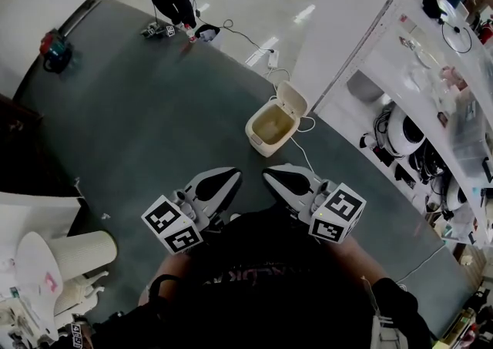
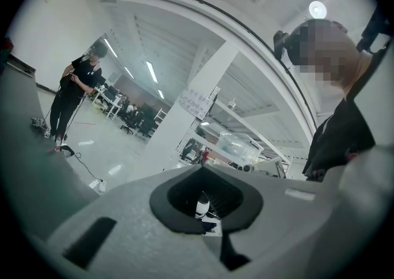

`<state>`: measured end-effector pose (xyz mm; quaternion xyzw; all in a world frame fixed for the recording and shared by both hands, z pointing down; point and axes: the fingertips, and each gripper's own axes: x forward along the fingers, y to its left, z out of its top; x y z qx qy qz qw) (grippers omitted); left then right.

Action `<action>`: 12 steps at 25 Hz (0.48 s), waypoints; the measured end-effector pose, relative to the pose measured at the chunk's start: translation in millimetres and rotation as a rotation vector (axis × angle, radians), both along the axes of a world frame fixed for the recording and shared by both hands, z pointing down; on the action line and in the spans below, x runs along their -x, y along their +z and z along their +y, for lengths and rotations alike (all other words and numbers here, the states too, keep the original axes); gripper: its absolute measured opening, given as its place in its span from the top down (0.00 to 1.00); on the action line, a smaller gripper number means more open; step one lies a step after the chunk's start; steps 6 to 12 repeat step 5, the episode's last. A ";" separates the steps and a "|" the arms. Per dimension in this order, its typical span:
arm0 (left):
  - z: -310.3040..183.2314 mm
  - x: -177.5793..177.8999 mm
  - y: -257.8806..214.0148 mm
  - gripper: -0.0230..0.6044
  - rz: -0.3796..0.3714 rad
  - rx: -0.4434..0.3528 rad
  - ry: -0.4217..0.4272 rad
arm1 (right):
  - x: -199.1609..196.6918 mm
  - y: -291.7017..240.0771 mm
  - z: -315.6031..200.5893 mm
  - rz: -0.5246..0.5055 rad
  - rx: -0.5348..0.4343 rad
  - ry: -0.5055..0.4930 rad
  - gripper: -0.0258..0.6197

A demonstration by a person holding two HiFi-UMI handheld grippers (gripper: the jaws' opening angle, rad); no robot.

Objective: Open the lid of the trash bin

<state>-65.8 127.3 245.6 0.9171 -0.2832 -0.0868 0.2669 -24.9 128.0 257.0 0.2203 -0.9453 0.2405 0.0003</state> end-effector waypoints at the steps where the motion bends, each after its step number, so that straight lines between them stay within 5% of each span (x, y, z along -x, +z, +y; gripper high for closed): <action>1: -0.2 -0.2 0.6 0.96 0.000 0.001 0.001 | 0.0 0.4 -0.2 0.000 0.000 0.000 0.95; 12: -2.4 -1.1 2.5 0.96 0.008 0.008 0.002 | -1.7 1.6 -2.2 -0.003 0.001 0.004 0.95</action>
